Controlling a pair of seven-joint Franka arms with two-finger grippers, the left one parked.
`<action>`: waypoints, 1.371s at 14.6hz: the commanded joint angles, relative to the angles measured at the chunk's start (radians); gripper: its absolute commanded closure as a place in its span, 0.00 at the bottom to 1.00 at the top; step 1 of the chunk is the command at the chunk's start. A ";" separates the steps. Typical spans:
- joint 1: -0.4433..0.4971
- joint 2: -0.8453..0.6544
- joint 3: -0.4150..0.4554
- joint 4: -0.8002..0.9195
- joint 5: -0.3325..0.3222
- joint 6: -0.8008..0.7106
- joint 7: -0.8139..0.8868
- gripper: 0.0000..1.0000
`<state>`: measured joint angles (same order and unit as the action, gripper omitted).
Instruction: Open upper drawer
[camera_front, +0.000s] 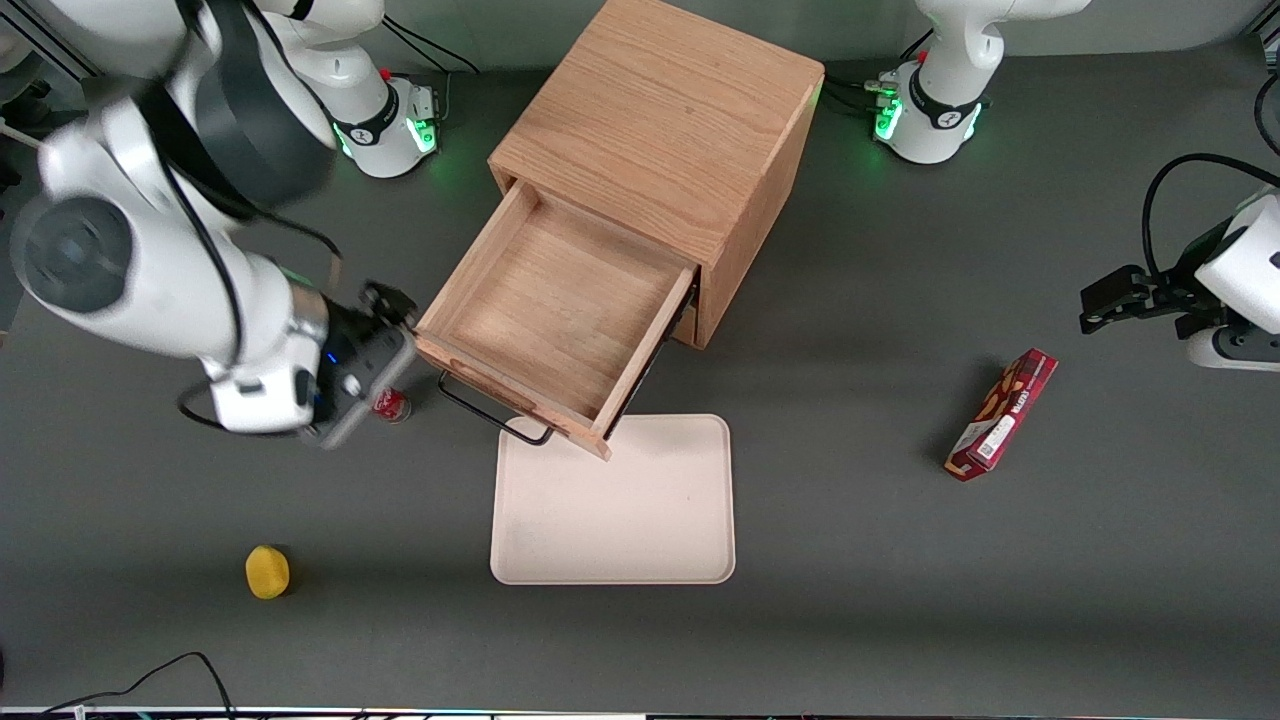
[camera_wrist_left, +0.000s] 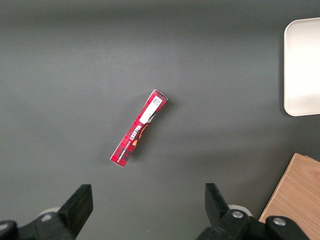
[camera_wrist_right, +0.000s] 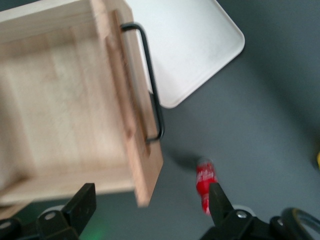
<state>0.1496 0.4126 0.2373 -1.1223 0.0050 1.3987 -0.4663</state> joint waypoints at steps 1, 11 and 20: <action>-0.074 -0.165 -0.001 -0.173 0.024 -0.004 -0.012 0.00; -0.388 -0.452 -0.010 -0.447 0.168 -0.059 0.233 0.00; -0.374 -0.465 0.007 -0.399 0.004 0.016 0.495 0.00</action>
<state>-0.2730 -0.0426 0.2530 -1.5159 0.0509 1.3913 -0.0711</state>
